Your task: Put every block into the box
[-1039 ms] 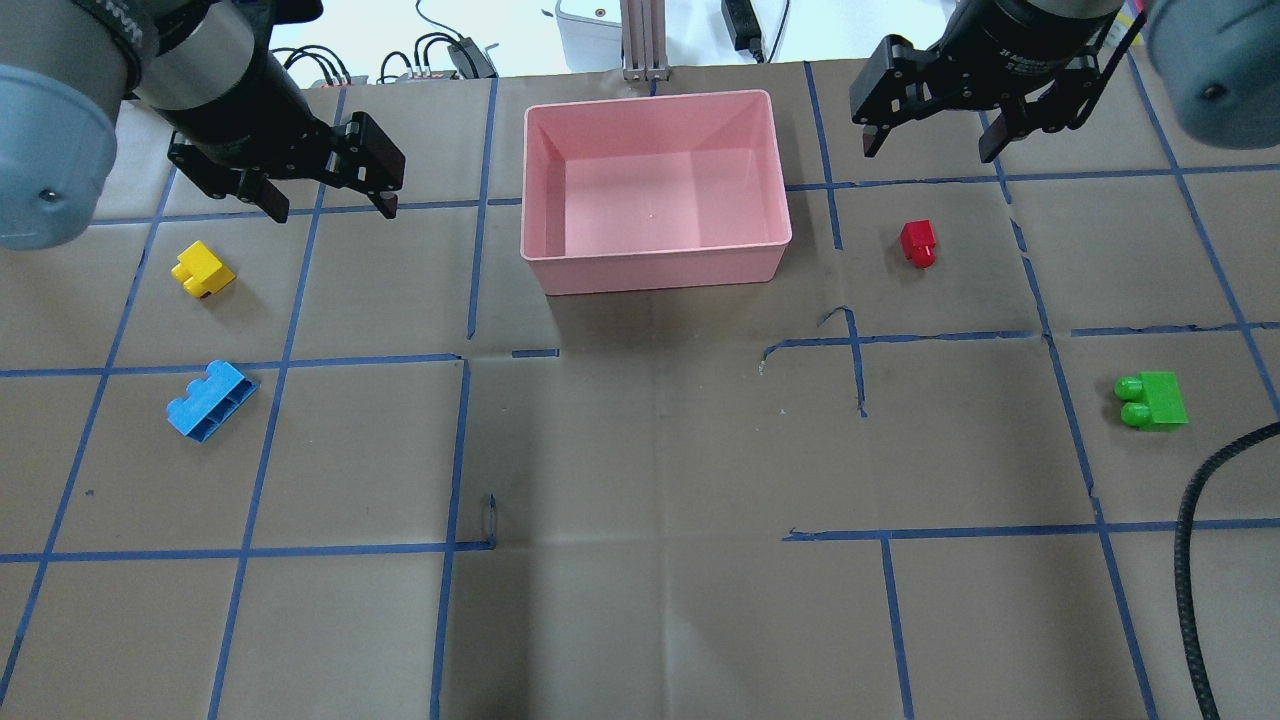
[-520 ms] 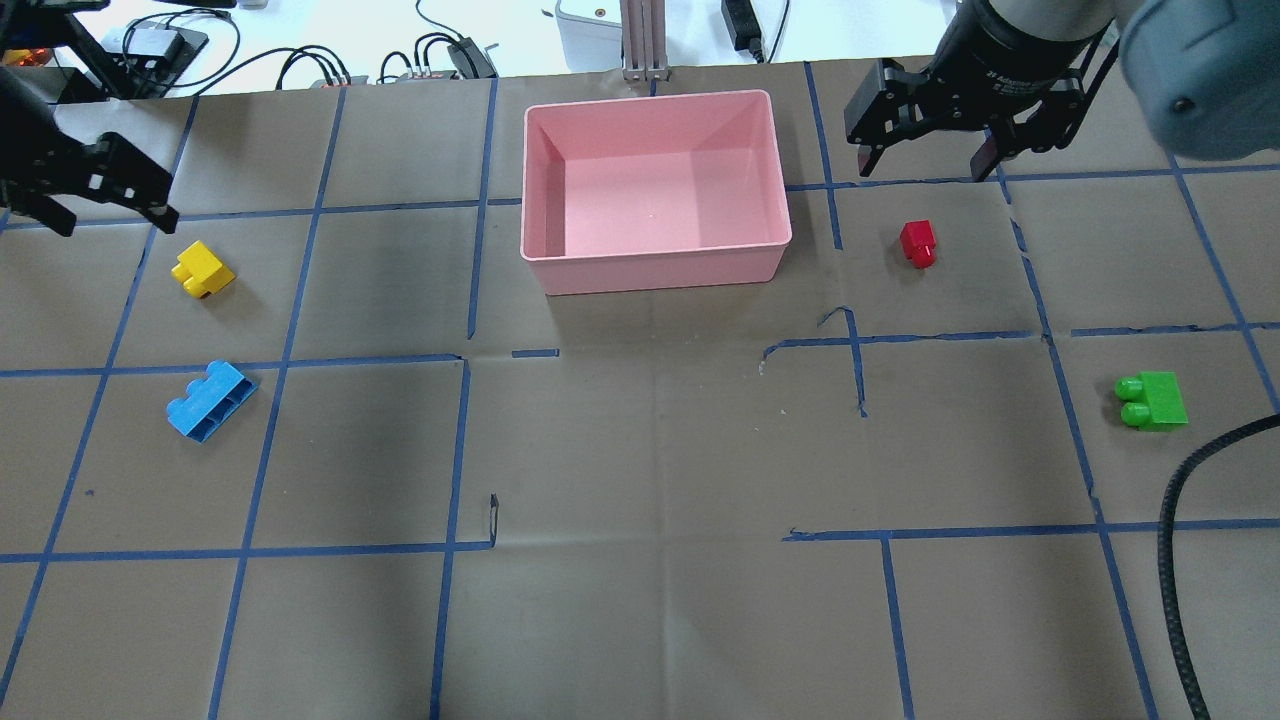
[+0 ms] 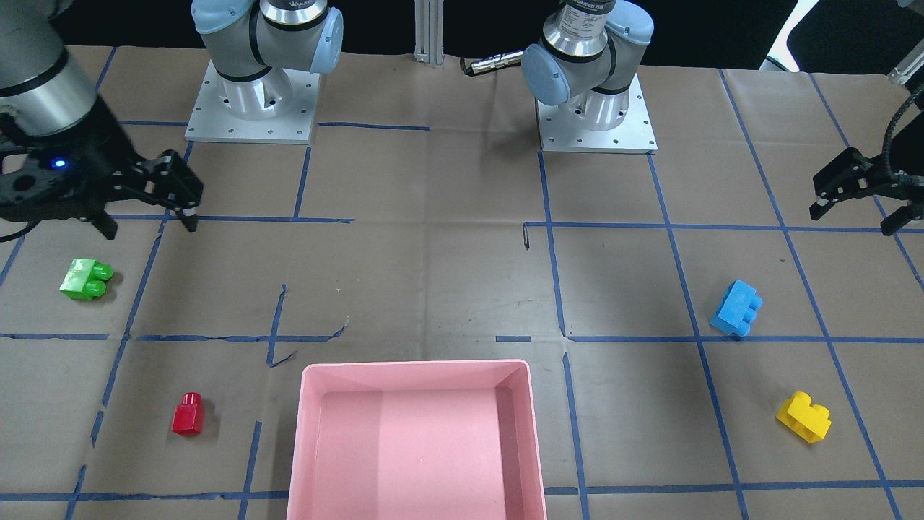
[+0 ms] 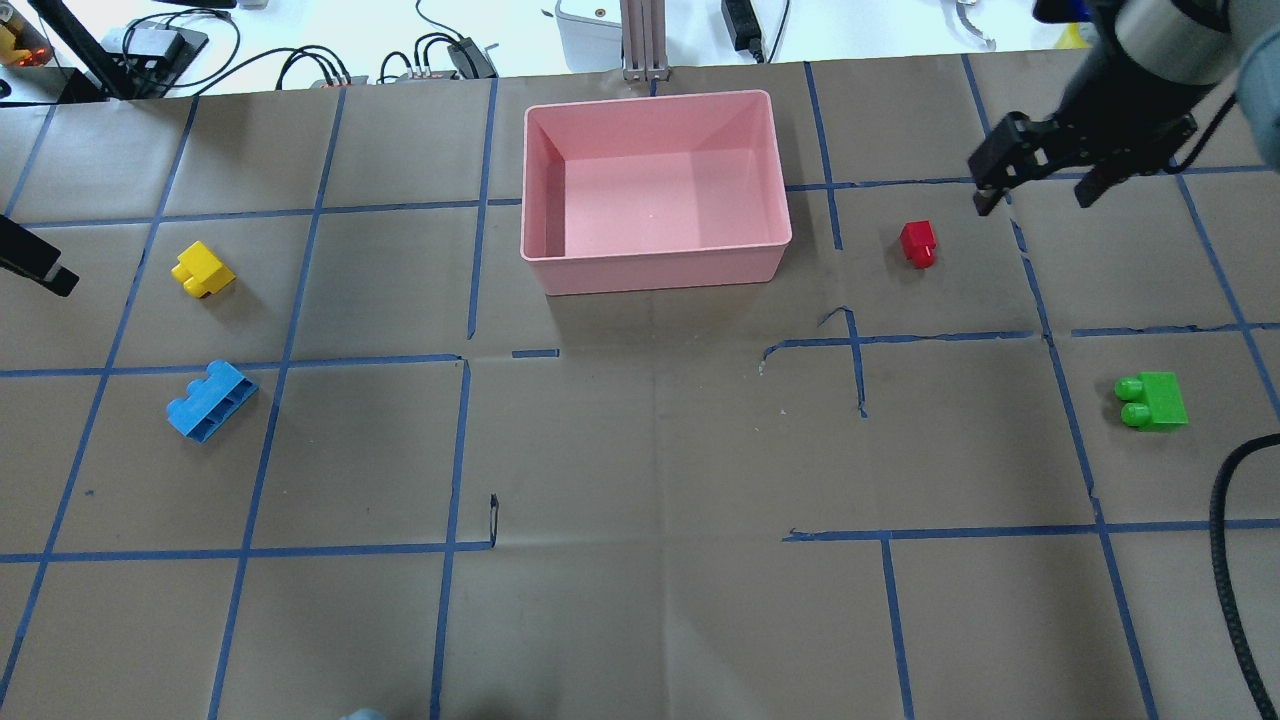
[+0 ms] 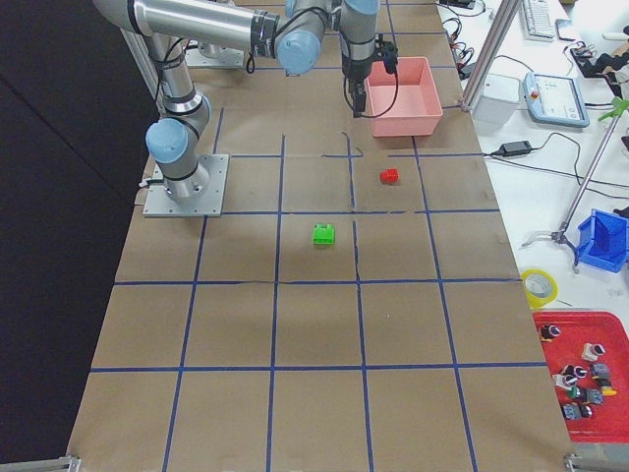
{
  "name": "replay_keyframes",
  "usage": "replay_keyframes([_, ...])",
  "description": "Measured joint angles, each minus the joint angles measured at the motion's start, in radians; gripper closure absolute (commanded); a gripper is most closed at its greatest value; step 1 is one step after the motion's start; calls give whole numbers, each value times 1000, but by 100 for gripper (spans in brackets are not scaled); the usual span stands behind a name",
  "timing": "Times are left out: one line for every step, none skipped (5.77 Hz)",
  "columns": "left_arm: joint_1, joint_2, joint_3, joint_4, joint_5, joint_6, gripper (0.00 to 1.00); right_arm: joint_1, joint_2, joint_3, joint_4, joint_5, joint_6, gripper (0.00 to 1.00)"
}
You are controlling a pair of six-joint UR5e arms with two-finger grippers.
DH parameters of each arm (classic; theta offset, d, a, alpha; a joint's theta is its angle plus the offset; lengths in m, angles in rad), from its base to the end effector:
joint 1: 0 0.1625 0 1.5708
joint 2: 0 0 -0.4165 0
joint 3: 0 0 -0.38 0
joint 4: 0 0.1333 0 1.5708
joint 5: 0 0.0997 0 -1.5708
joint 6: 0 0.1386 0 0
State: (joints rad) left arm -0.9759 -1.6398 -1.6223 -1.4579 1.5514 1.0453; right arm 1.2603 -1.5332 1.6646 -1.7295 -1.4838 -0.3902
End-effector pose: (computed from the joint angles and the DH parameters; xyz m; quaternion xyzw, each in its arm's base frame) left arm 0.1702 -0.4941 0.3930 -0.2233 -0.9747 0.0045 0.0094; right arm -0.0131 -0.5165 0.3936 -0.0404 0.9981 -0.0277 0.0362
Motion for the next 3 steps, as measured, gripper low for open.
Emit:
replay_keyframes([4, -11, -37, 33, -3, 176, 0, -102, 9, 49, -54, -2, -105, 0])
replay_keyframes([5, -21, -79, 85, -6, 294, 0, -168, 30, 108, -127, -3, -172, 0])
replay_keyframes([5, -47, -127, 158, -8, 341, 0, -216, 63, 188, -246, -2, -195, 0])
